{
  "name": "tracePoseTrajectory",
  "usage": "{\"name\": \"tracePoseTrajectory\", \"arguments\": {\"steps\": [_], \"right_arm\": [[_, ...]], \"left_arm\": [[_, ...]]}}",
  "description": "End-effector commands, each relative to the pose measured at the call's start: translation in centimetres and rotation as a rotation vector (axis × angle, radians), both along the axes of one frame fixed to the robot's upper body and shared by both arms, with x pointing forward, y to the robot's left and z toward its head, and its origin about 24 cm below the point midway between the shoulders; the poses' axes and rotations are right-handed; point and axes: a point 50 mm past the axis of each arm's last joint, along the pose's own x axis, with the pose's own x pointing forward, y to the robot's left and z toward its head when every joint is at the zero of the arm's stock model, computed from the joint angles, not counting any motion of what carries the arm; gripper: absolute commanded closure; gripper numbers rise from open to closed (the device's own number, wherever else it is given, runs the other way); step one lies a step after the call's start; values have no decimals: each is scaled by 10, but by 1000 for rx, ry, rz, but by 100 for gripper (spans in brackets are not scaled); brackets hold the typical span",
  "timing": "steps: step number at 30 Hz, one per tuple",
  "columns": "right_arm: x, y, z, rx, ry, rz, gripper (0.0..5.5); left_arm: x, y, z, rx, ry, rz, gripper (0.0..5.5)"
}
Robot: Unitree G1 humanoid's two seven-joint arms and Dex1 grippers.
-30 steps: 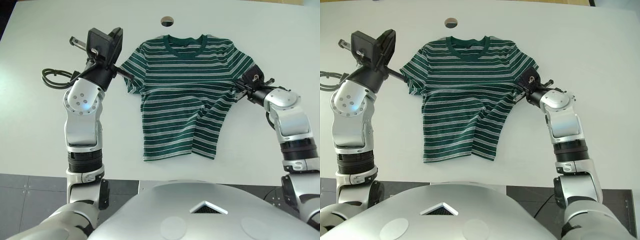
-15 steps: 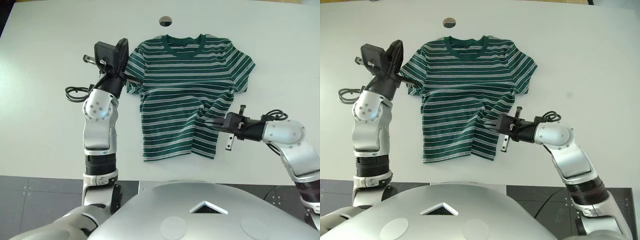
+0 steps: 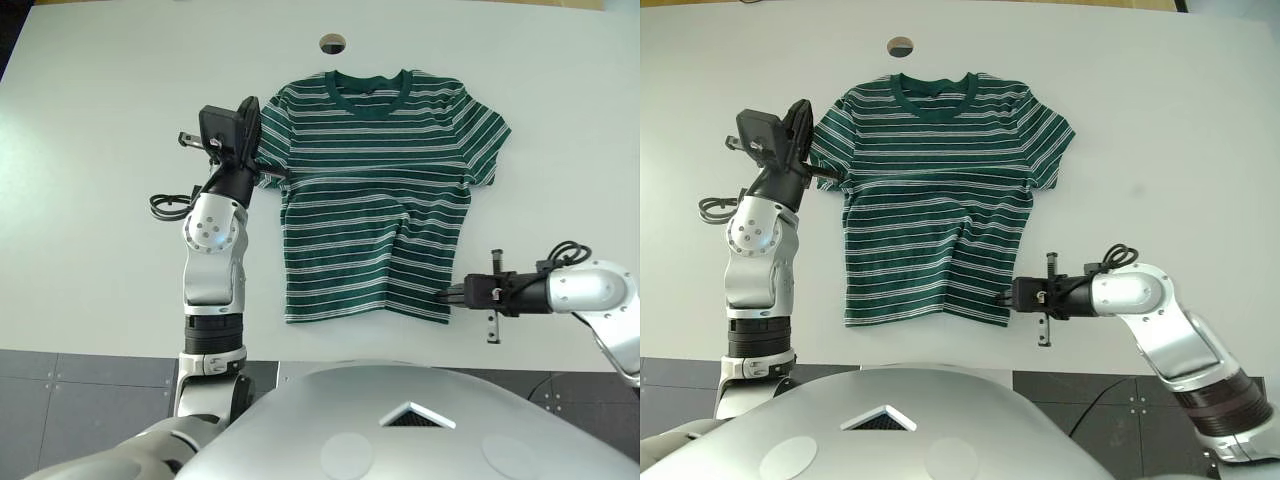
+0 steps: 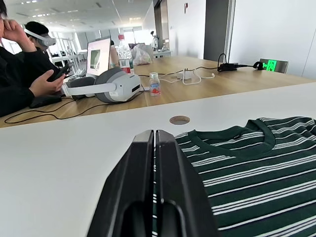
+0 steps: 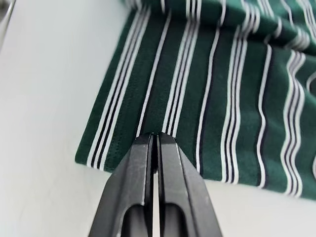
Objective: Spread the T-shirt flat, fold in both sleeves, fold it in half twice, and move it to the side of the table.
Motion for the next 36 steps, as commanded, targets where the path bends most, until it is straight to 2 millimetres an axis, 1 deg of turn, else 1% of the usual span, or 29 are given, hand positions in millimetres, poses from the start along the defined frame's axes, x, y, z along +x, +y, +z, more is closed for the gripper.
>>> {"name": "tracePoseTrajectory", "arguments": {"steps": [1, 6, 11, 12, 14, 15, 16, 17, 18, 19, 20, 22, 23, 26, 29, 32, 36], "right_arm": [[-10, -22, -2, -95, 82, 13, 537], [-20, -32, -3, -110, 139, 35, 537], [-29, -33, -5, -102, 172, 57, 537], [-26, -32, -4, -90, 144, 45, 537], [-8, -24, 5, -1, -13, -11, 537], [3, -18, 13, 65, -96, -52, 537], [16, -11, 24, 157, -191, -98, 537], [25, -5, 37, 248, -268, -138, 540], [31, -1, 49, 328, -320, -174, 540], [36, 2, 59, 405, -362, -204, 540], [39, 4, 67, 465, -389, -231, 540], [43, 6, 76, 551, -420, -274, 540], [44, 6, 78, 569, -427, -288, 540], [44, 9, 74, 581, -435, -307, 540], [45, 13, 74, 596, -445, -320, 540], [47, 15, 74, 609, -459, -329, 540], [46, 20, 74, 611, -460, -315, 540]], "left_arm": [[4, 1, -2, 2, 25, 0, 540], [5, 3, -8, 7, 65, 6, 540], [7, 8, -17, 23, 129, 30, 540], [8, 10, -18, 18, 147, 40, 540], [10, 13, -22, -1, 187, 49, 540], [11, 14, -23, -9, 205, 47, 540], [12, 14, -24, -17, 223, 45, 540], [13, 15, -25, -24, 239, 44, 522], [15, 16, -25, -29, 253, 44, 515], [17, 17, -25, -31, 262, 45, 492], [19, 18, -24, -32, 271, 46, 482], [26, 21, -24, -25, 295, 47, 454], [29, 22, -23, -19, 309, 47, 429], [40, 28, -23, -11, 347, 56, 385], [47, 33, -29, -10, 401, 61, 339], [52, 37, -36, -12, 468, 68, 339], [52, 42, -46, -36, 570, 56, 339]]}}
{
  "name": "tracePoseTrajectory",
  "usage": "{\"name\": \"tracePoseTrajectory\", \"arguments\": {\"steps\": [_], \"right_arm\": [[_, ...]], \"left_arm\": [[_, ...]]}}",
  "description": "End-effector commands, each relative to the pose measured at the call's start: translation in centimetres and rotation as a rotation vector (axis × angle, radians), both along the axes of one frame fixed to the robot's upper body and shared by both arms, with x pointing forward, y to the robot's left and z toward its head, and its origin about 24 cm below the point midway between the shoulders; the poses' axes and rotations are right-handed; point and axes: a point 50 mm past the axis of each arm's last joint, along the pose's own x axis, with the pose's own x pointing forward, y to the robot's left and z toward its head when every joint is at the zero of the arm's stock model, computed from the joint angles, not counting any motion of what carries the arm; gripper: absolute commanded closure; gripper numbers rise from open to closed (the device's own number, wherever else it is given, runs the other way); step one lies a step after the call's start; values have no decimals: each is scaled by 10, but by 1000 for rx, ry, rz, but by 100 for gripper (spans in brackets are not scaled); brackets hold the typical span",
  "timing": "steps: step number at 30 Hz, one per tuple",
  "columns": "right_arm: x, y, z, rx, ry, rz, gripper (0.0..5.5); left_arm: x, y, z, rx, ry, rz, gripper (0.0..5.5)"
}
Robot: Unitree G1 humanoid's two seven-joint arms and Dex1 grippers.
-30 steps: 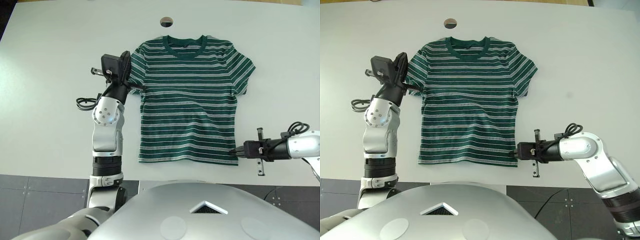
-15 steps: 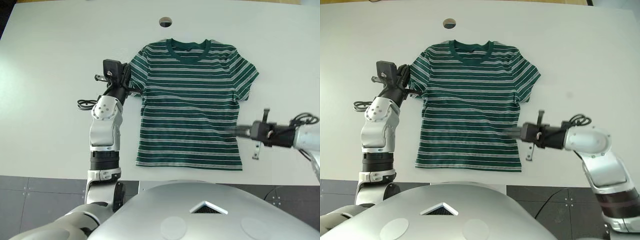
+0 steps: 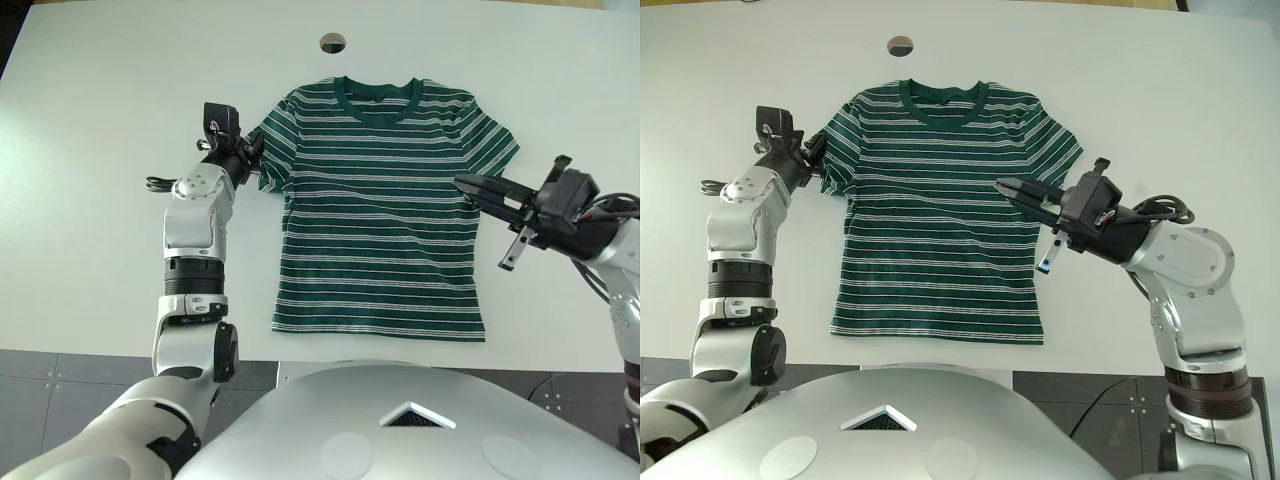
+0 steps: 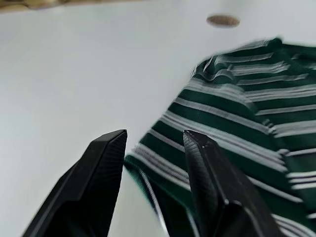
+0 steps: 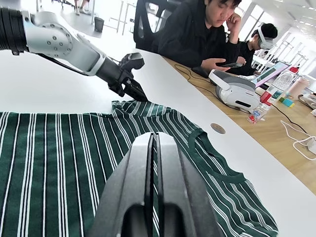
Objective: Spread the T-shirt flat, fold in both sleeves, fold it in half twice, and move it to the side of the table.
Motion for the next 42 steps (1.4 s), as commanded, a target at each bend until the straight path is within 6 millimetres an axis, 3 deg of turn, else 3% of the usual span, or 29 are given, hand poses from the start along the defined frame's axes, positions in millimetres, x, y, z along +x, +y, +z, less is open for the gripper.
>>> {"name": "tracePoseTrajectory", "arguments": {"steps": [1, 8, 14, 18, 22, 25, 29, 33, 42], "right_arm": [[0, 6, 4, -12, -24, 15, 540], [2, 13, 18, 24, -98, 18, 540], [9, 14, 27, 62, -157, -44, 540], [42, -7, 18, 10, -147, -360, 540], [64, -30, -5, -11, -41, -665, 540], [74, -49, -29, -36, 55, -864, 540], [76, -52, -51, -87, 125, -947, 540], [77, -49, -63, -116, 152, -962, 540], [81, -52, -78, -126, 206, -1004, 540]], "left_arm": [[3, 8, -3, -25, 80, -7, 339], [-8, 16, -6, -59, 181, -38, 339], [-11, 17, -10, -65, 234, -69, 428], [-10, 13, -10, -65, 233, -90, 483], [-10, 11, -9, -63, 217, -99, 531], [-7, 5, 0, -54, 142, -104, 538], [1, -10, 24, -45, 6, -138, 538], [1, -39, 38, -75, -57, -209, 538], [3, -93, 41, -98, -61, -351, 538]]}}
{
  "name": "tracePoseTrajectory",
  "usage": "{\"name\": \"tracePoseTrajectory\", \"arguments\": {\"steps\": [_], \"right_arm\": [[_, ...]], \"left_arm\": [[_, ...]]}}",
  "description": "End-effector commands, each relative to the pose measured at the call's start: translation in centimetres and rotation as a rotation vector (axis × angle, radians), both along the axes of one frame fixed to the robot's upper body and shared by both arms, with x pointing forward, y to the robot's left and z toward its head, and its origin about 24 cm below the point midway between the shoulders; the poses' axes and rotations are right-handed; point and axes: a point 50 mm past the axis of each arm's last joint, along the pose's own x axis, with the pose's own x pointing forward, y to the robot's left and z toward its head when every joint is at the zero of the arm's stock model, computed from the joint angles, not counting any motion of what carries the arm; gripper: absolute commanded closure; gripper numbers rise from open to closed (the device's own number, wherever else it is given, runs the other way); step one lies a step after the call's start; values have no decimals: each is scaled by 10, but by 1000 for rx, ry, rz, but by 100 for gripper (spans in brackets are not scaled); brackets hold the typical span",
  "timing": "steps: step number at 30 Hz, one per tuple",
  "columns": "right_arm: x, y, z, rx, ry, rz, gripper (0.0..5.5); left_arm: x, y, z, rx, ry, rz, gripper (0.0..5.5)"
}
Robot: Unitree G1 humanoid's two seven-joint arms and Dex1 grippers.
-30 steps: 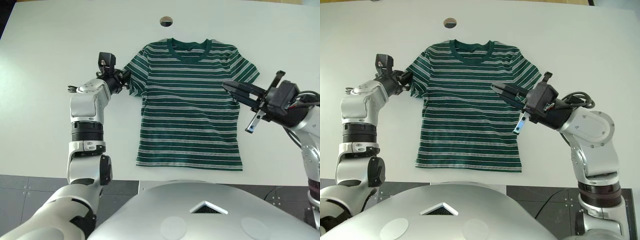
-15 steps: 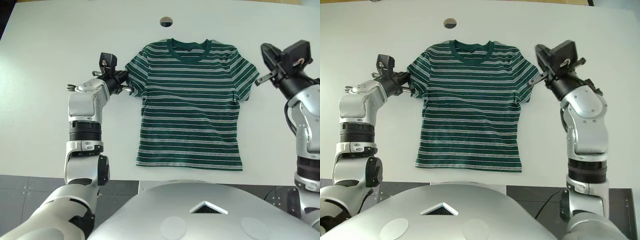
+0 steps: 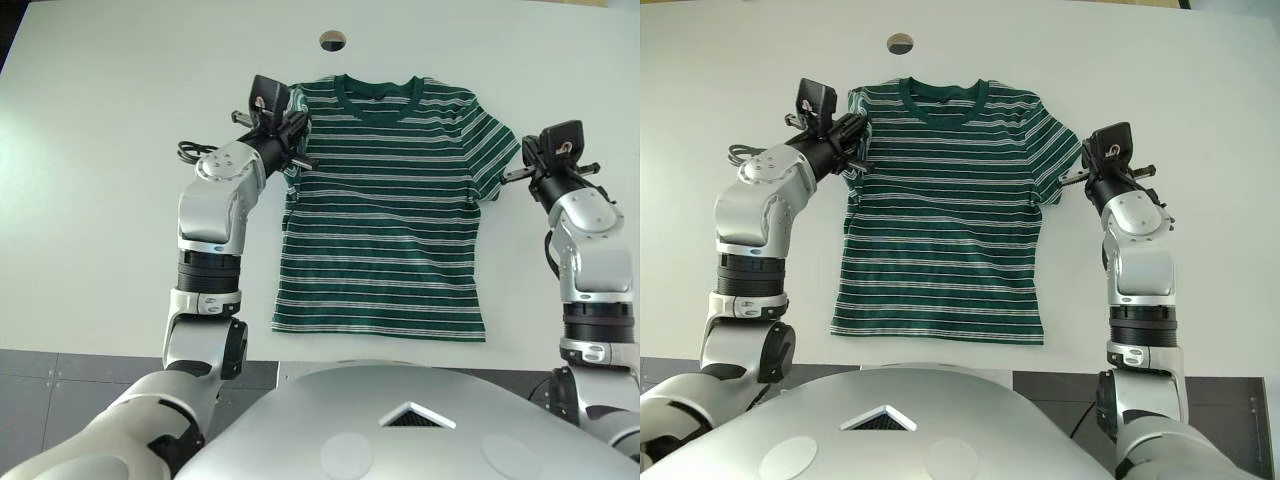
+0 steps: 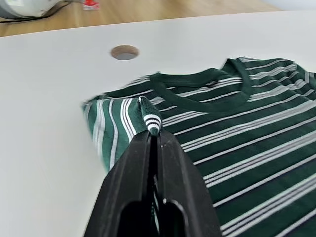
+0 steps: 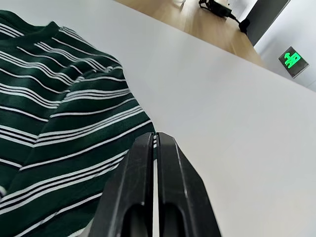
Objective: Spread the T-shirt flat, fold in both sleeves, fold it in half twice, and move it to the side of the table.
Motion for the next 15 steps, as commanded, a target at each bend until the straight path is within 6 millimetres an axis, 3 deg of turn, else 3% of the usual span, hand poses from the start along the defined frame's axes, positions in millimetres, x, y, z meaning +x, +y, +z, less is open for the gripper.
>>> {"name": "tracePoseTrajectory", "arguments": {"steps": [1, 3, 10, 15], "right_arm": [[8, 0, 0, 12, -8, -26, 540], [11, 0, -1, 42, -9, -43, 540], [21, 1, 2, 150, -11, -99, 423], [27, 2, -4, 165, 31, -100, 345]], "left_arm": [[8, -24, 1, 1, 5, -42, 538], [11, -31, -4, 0, 19, -44, 516], [13, -37, -32, 42, 99, -35, 421], [10, -36, -33, 34, 78, -32, 353]]}}
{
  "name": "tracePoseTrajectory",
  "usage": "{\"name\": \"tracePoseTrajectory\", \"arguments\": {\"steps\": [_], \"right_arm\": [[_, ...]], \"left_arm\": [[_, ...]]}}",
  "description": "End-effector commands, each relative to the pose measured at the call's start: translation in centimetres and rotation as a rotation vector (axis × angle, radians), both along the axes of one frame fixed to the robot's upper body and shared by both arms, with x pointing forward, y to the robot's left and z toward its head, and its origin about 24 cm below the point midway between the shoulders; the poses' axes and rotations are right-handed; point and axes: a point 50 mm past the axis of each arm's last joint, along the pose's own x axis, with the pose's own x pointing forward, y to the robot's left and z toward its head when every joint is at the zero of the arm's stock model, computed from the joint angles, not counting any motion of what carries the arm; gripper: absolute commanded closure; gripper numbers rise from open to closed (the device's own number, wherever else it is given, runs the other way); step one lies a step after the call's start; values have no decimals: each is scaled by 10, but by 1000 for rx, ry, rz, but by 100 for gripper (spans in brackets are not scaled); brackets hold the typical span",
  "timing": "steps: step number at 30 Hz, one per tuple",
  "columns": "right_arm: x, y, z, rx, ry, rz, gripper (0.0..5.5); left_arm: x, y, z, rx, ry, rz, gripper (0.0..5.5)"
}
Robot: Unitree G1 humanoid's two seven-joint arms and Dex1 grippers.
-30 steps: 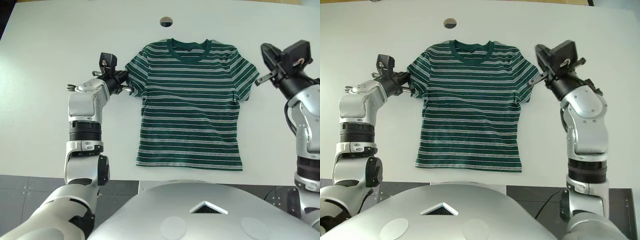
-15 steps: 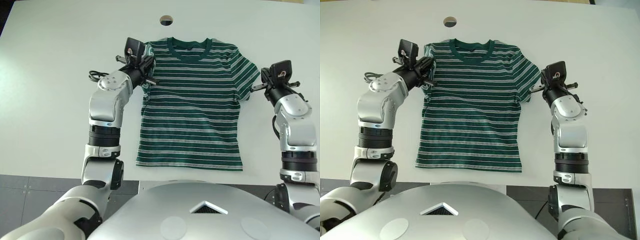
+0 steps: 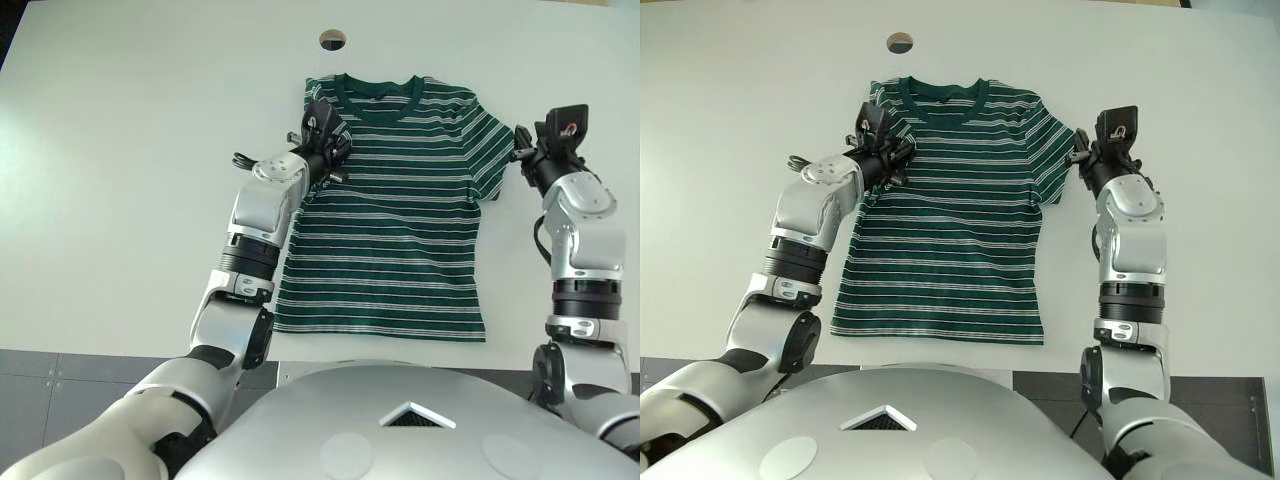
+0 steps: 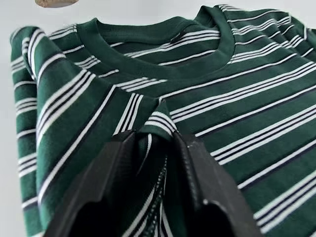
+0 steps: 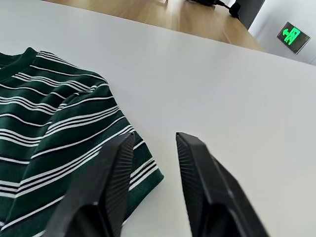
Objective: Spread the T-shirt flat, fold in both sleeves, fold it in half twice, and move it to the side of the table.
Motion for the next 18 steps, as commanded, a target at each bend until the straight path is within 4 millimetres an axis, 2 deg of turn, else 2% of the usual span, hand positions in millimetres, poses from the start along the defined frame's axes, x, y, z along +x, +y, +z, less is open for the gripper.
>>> {"name": "tracePoseTrajectory", "arguments": {"steps": [1, 2, 9, 14, 18], "right_arm": [[6, 1, -5, 22, 49, -2, 326], [6, 0, -7, 21, 66, 0, 302], [2, -3, -26, 63, 195, 34, 302], [1, 0, -33, 104, 236, 61, 399], [3, -1, -33, 119, 229, 59, 457]], "left_arm": [[-1, 0, 9, -17, -56, 2, 343], [-2, -1, 15, -44, -80, 2, 343], [-10, 10, 66, -181, -272, 57, 343], [-12, 24, 84, -211, -339, 111, 343], [-14, 33, 74, -182, -328, 138, 343]]}}
